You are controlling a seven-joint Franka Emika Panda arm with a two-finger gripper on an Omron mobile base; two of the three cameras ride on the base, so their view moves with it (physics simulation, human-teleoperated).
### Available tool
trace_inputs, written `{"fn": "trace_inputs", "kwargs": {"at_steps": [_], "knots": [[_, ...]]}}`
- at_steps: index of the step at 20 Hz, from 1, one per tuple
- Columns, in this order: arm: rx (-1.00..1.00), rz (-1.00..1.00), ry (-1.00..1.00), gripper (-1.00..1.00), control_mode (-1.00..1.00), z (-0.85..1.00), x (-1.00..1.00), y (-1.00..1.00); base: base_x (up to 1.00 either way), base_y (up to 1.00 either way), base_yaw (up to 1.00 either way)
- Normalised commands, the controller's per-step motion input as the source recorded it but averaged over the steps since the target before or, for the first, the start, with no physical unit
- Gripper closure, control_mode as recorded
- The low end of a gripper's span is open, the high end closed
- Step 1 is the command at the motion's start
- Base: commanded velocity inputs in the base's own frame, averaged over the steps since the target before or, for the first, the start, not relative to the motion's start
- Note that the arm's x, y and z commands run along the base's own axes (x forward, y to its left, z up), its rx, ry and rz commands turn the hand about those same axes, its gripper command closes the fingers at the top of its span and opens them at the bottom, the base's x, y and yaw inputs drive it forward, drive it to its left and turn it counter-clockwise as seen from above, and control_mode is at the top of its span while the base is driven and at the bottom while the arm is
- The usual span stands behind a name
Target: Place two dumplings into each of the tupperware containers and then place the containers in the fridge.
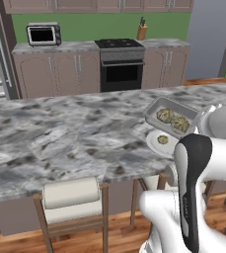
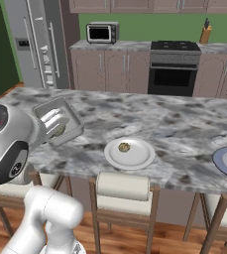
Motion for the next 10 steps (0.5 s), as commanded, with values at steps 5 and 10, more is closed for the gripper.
{"fn": "trace_inputs", "kwargs": {"at_steps": [5,10], "knots": [[0.00,0.00,0.00,1.00,1.00,0.00,0.00,0.00,-0.61,0.13,0.00],[0.00,0.00,0.00,1.00,1.00,0.00,0.00,0.00,-0.44,0.35,0.08]]}}
